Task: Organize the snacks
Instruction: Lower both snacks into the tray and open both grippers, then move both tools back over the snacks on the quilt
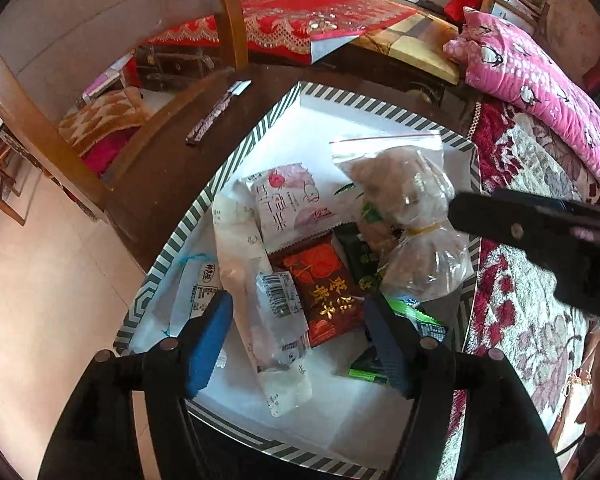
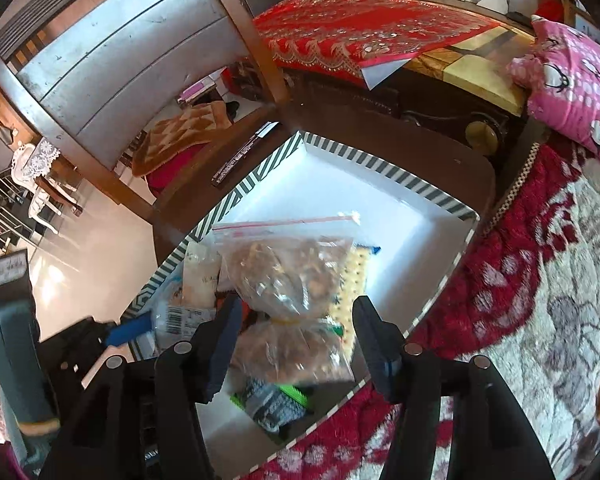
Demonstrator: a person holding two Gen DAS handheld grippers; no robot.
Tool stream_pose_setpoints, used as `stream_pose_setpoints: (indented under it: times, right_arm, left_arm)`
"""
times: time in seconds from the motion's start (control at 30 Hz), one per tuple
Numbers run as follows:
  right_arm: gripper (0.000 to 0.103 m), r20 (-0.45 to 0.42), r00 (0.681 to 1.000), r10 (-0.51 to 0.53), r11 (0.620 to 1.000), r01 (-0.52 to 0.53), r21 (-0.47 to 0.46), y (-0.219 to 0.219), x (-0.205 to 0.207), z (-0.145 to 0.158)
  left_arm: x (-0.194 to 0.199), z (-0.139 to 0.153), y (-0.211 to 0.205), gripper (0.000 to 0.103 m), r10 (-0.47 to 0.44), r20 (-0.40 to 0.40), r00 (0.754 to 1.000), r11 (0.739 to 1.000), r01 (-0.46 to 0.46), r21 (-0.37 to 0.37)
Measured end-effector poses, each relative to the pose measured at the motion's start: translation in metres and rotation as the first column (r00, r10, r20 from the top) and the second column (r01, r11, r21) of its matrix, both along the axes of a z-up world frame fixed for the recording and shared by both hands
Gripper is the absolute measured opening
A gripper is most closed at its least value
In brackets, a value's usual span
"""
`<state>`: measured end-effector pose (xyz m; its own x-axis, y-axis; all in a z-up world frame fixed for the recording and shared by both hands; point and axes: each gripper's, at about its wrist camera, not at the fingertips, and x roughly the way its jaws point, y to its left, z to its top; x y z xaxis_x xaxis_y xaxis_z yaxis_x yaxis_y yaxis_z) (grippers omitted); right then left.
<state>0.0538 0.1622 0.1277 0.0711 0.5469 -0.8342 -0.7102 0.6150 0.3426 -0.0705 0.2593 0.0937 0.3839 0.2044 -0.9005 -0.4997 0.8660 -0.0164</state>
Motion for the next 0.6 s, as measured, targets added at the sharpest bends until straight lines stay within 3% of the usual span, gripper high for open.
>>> stream_pose_setpoints:
  times: [0.33, 0.6]
  right_arm:
    - [0.063, 0.013, 0.998, -0.059, 0.998, 0.059, 0.020, -0.052, -0.009, 0.007]
    - [0.065, -0.007, 0.989, -0.146, 0.989, 0.146, 0.010, -0.107, -0.010, -0.004]
  left_arm:
    - [0.001, 0.014, -0.024, 0.074, -0.032, 0.027, 0.999, 0.999, 0.031, 0.027]
    - [0.017, 0.018, -0.068, 0.076, -0.127, 0.029, 0.991, 0.991, 0.126, 0.038]
